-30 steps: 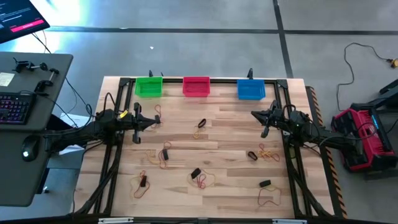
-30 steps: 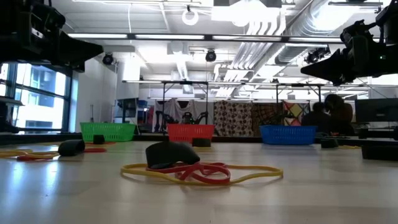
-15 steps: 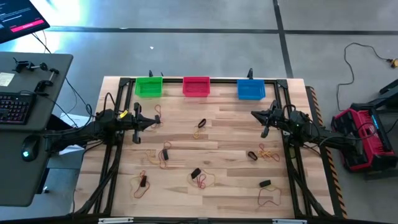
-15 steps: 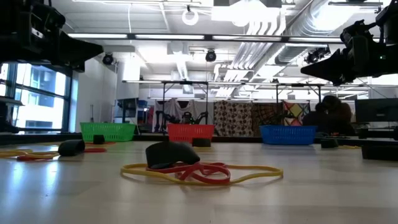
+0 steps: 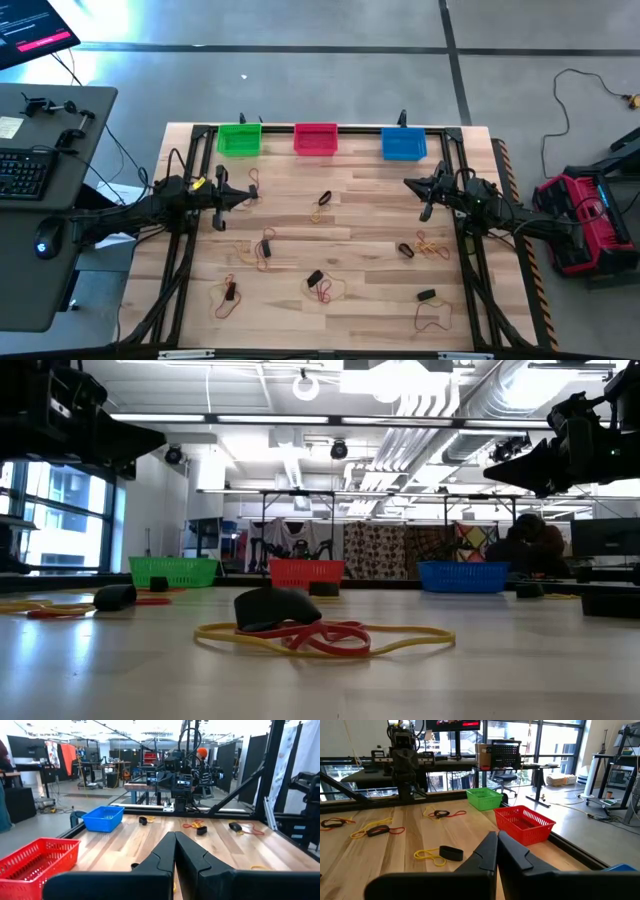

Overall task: Sort rubber bands into baskets
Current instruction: Put the red rubber band into the green bin

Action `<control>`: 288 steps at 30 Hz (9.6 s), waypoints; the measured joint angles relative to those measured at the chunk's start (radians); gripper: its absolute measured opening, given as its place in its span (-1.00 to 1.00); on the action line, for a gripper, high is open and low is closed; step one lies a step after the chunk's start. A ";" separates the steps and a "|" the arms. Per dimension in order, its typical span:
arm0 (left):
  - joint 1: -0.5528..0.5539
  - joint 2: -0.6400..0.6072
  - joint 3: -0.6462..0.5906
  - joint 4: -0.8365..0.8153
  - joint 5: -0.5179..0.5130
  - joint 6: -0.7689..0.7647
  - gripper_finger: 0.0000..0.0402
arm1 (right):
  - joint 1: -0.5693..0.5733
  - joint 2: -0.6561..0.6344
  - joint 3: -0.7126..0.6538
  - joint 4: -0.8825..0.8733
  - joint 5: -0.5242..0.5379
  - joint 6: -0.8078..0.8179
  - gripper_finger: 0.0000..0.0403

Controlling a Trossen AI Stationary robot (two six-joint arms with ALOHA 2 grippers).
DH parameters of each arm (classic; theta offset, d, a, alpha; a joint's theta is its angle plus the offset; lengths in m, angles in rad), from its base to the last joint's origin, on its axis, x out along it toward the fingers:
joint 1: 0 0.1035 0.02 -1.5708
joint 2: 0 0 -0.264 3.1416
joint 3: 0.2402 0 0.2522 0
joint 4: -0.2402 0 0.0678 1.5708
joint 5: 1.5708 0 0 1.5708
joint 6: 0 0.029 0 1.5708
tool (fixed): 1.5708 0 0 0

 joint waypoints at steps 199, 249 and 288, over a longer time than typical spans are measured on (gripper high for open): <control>-1.069 1.292 0.776 -0.799 -0.129 -1.486 -1.00 | 0.000 0.000 0.000 0.000 0.000 0.000 -1.00; -0.599 1.275 1.017 -0.748 -0.421 -0.592 -1.00 | 0.000 0.000 0.000 0.000 0.000 0.000 -1.00; 0.288 1.273 1.017 -0.800 -0.710 -0.162 -1.00 | 0.000 0.000 0.000 0.000 0.000 0.000 -1.00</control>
